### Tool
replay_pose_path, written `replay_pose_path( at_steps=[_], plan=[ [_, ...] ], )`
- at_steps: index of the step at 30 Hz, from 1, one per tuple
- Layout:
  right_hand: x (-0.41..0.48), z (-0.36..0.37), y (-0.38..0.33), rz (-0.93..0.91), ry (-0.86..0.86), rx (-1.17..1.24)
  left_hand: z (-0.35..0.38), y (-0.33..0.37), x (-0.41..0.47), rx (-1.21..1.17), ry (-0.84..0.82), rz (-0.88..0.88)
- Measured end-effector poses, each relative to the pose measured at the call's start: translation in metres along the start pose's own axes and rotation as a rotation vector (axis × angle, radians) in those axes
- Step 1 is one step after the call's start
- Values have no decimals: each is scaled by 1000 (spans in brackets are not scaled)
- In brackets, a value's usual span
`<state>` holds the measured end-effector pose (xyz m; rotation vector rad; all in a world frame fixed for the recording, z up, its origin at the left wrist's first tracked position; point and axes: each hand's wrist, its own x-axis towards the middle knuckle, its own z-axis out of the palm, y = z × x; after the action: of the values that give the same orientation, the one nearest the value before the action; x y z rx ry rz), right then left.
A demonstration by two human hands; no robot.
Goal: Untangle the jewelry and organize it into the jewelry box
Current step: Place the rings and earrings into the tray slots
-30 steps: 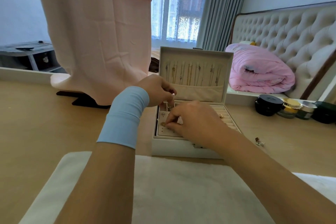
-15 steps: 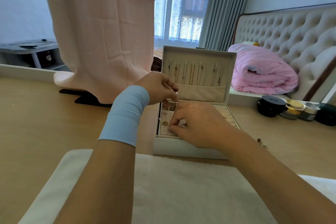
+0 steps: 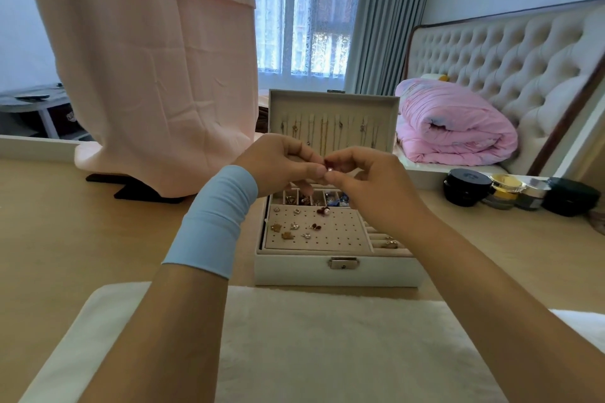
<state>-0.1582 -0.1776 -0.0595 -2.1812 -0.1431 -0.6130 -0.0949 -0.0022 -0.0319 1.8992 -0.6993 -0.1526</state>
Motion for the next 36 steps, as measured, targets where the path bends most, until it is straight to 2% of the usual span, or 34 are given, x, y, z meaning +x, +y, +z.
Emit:
replay_pose_path(
  at_steps=[3, 8, 12, 20, 22, 25, 28, 32, 36],
  plan=[
    [0, -6, 1, 0, 15, 57, -1, 2, 0, 27, -9, 2],
    [-2, -8, 0, -88, 68, -30, 4, 7, 3, 141, 23, 27],
    [-2, -10, 5, -77, 67, -25, 7, 5, 5, 160, 20, 34],
    [0, -15, 13, -29, -56, 3, 12, -5, 7, 139, 13, 9],
    [1, -18, 18, -26, -78, -74, 15, -10, 10, 203, 15, -7],
    [-1, -17, 24, 35, -162, -335, 23, -16, 13, 436, -21, -40],
    [-3, -13, 26, 82, -254, -521, 31, -18, 16, 524, -44, -68],
    [-5, -11, 23, 51, -250, -604, 39, -22, 19, 623, -82, -87],
    [-5, -11, 23, 15, -249, -637, 38, -26, 21, 613, -86, -89]
  ],
)
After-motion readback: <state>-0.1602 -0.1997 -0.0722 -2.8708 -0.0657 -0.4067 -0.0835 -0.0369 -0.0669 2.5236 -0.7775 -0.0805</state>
